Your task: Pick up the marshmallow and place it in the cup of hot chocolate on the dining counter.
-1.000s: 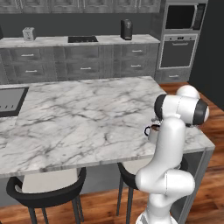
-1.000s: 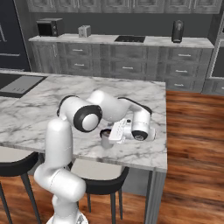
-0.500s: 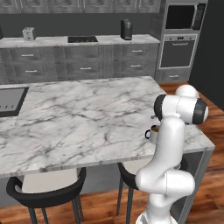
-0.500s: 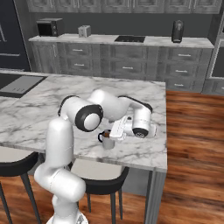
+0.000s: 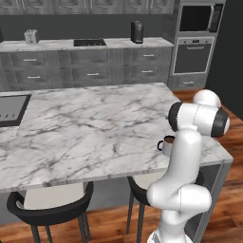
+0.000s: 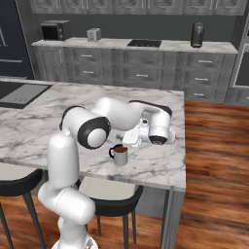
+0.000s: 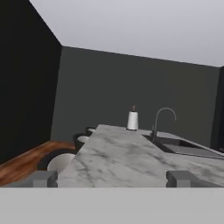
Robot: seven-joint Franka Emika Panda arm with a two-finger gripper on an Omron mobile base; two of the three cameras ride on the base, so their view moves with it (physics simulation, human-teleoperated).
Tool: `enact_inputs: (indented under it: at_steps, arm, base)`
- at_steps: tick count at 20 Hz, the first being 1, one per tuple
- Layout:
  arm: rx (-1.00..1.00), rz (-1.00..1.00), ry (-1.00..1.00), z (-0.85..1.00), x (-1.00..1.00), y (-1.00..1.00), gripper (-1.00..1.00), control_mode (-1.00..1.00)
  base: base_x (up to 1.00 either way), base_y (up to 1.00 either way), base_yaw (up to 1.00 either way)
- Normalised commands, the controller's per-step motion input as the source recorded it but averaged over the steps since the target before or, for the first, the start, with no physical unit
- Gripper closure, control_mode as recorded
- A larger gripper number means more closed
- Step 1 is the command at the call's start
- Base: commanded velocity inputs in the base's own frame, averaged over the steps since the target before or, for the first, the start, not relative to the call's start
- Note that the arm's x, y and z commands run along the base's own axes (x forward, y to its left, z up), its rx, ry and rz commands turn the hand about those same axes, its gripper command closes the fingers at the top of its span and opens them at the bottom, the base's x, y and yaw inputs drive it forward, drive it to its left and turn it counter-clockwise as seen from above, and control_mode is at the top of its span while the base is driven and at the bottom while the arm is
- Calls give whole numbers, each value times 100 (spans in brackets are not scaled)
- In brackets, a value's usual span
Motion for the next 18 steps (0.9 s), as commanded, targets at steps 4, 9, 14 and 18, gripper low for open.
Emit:
enact_inputs:
  at_steps: [4, 9, 14, 18]
  arm:
    - [0, 0, -12, 49, -55, 0, -100, -100]
    - [-2, 0, -23, 50, -89, 9, -100, -100]
    - [-3, 0, -33, 71, -89, 8, -100, -100]
    - [0, 0, -30, 96, -61, 6, -100, -100]
  base:
    - [0, 0, 0]
    - [0, 0, 0]
    - [0, 0, 0]
    - [0, 0, 0]
